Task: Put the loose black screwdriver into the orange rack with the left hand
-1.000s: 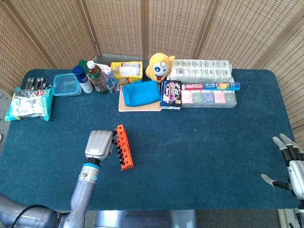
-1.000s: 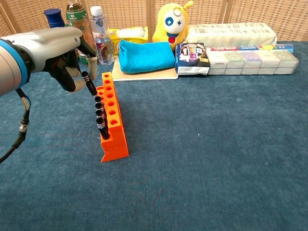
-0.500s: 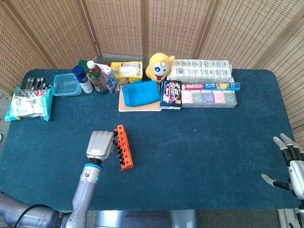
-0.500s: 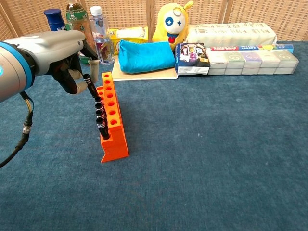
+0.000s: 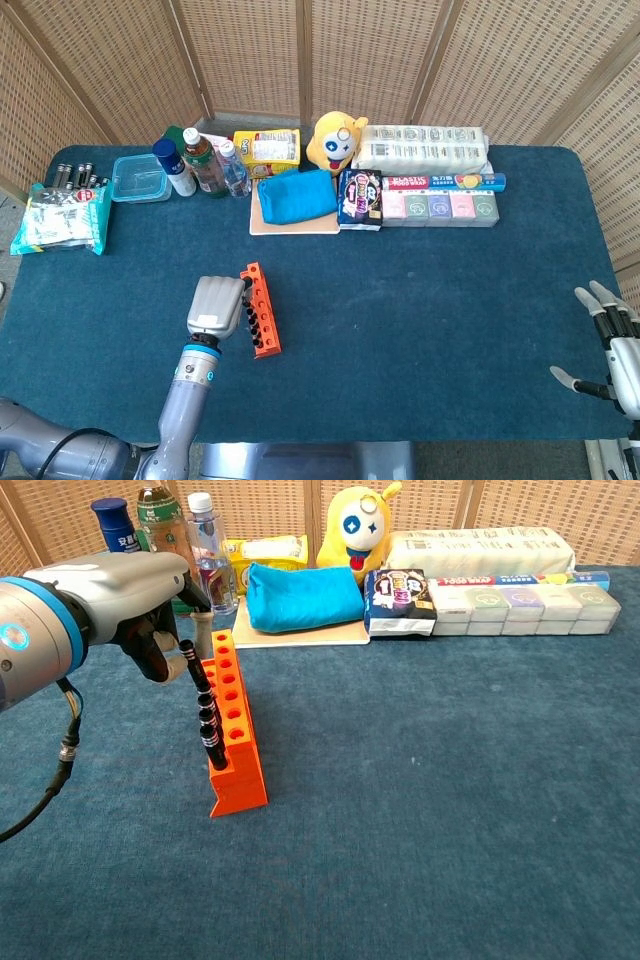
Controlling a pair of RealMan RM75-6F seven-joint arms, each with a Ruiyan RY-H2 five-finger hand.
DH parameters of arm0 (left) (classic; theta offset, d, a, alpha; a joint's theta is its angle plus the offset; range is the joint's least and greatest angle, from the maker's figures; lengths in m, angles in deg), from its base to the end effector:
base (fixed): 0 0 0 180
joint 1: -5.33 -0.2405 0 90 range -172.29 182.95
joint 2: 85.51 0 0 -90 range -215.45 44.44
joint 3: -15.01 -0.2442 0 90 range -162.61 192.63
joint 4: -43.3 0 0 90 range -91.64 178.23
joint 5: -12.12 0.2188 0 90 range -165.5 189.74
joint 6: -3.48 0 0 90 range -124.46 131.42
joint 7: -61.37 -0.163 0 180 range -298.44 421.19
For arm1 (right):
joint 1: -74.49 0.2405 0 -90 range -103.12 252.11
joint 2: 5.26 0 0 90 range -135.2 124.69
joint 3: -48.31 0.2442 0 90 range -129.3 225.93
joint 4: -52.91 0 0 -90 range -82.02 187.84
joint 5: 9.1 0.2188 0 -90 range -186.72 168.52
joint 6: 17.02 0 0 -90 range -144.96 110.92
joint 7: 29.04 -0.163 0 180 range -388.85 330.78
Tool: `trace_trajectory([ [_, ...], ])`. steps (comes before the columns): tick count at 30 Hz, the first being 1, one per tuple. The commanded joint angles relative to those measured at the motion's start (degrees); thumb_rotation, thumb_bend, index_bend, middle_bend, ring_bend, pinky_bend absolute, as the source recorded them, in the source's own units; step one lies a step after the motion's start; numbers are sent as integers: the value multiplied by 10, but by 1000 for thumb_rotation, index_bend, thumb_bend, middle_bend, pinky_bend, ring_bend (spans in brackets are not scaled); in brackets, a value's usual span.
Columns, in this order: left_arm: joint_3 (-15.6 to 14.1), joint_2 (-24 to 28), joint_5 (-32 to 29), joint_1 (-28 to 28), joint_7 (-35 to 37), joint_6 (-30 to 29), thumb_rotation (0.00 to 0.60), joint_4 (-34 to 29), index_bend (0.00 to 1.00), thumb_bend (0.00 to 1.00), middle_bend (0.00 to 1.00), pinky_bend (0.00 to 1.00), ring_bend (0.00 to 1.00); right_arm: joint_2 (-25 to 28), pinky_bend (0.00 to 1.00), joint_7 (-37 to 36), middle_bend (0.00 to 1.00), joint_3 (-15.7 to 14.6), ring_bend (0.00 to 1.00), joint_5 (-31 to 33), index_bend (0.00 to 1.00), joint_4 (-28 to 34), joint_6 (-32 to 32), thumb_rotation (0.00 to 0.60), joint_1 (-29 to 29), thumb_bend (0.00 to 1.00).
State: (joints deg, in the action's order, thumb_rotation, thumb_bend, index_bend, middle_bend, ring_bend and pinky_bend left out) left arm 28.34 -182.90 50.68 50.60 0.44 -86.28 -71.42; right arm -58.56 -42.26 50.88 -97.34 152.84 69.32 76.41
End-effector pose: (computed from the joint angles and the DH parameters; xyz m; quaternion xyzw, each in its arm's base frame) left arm -0.0554 0.2792 -0.0146 -0.6890 -0.3990 -0.3069 0.5215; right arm -0.2930 -0.1825 0.1901 0.5581 -0.4383 0.4374 0.5523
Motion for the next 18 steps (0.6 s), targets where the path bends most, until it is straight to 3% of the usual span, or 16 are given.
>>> trace_trajectory([
  [1,1,-3,-3,2,-4,-3,600,2,538,434,1000,1000,1000,0,23,-1,0,0,0,0,48,0,0,600,0,4],
  [18,2,-10,-12,6,-20,-13,600,0,534,428,1000,1000,1000,2,23,-5,0,1,0,0,48,-1,2,600,-1,4],
])
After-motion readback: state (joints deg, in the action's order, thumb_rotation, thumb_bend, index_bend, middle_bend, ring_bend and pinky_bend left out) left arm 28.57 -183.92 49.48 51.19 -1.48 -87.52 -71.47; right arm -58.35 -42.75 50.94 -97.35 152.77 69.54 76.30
